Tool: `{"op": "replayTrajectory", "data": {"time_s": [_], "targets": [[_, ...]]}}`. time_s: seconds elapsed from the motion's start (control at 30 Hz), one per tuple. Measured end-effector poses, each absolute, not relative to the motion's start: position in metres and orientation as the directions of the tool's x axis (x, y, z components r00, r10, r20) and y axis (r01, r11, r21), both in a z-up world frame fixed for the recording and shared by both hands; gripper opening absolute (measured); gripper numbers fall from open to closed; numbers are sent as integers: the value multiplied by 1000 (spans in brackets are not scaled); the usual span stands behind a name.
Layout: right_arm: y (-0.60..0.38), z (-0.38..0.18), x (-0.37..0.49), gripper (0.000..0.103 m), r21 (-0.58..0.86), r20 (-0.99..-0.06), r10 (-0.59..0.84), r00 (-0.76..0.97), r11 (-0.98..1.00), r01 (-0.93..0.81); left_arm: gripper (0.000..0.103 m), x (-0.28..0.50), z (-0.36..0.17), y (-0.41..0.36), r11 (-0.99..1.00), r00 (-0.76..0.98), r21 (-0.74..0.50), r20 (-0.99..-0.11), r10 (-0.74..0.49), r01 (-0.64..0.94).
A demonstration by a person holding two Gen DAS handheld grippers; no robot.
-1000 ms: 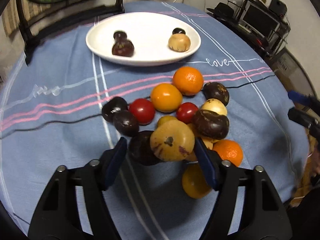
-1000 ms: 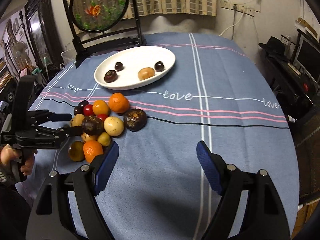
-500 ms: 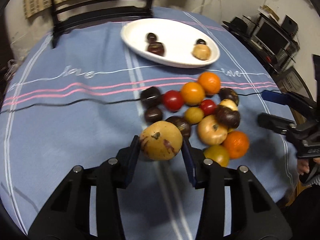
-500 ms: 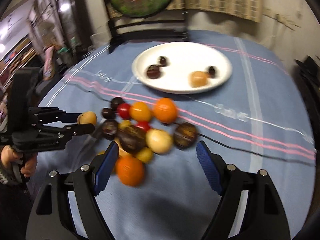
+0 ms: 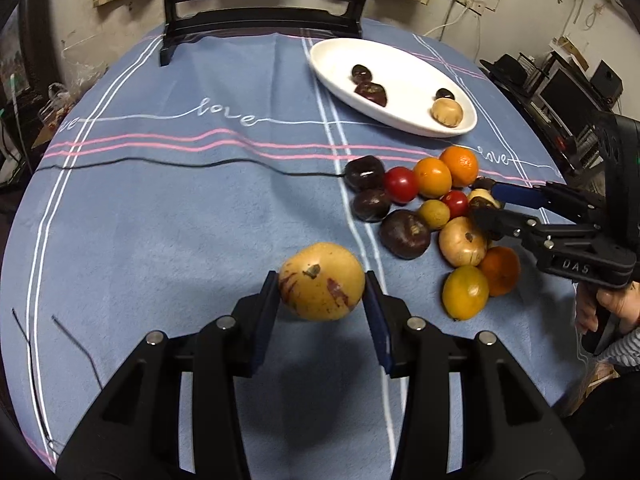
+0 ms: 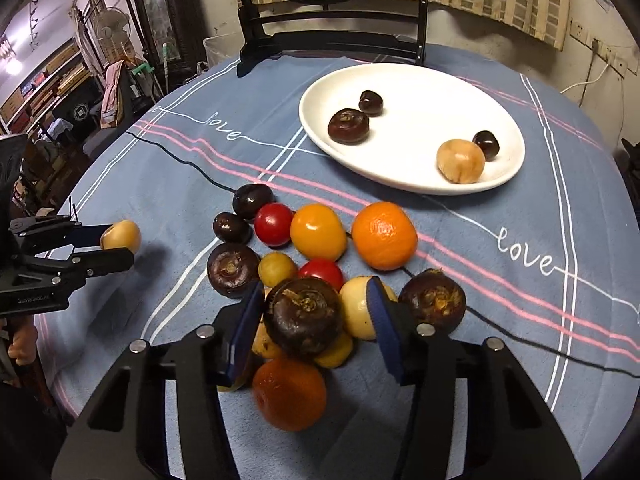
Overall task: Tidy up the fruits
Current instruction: 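Place the pear and the mangosteen onto the white plate, open both tools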
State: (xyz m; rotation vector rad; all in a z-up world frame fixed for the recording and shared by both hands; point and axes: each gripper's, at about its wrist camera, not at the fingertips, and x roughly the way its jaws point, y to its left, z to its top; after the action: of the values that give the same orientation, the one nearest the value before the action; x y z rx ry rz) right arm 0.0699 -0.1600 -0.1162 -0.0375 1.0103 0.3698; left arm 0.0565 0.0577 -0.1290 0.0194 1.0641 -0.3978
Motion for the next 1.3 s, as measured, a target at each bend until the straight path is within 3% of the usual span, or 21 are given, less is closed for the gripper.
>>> {"op": "replayTrajectory", "data": {"time_s": [0.13, 0.17, 0.2, 0.53, 0.87, 1.17, 1.23, 1.3], "targets": [[-165, -117, 62, 52, 137, -829, 294, 477, 932, -336, 43, 63, -130, 42, 916, 409, -177, -852, -326, 361], [-168, -117, 59, 50, 151, -825, 305, 476, 930, -335, 43, 64, -131, 38, 912, 404, -179, -853, -331, 368], [-169, -117, 58, 41, 164, -823, 317, 471, 927, -339, 43, 66, -132, 36, 911, 400, -180, -854, -333, 372], [-196, -93, 54, 40, 202, -784, 324, 530, 940, -275, 43, 105, -129, 5, 885, 381, -200, -846, -373, 421], [-243, -87, 203, 40, 188, -759, 251, 601, 968, -167, 43, 251, -92, -59, 881, 475, -119, -805, -355, 458], [-245, -130, 285, 41, 162, -811, 226, 540, 973, -165, 44, 350, -132, -94, 891, 438, -116, -838, -325, 439], [-245, -133, 288, 43, 141, -818, 203, 538, 978, -155, 50, 355, -138, -94, 895, 440, -121, -838, -324, 428], [-247, -130, 283, 64, 128, -801, 190, 568, 981, -147, 67, 353, -138, -92, 904, 464, -116, -827, -318, 412]]}}
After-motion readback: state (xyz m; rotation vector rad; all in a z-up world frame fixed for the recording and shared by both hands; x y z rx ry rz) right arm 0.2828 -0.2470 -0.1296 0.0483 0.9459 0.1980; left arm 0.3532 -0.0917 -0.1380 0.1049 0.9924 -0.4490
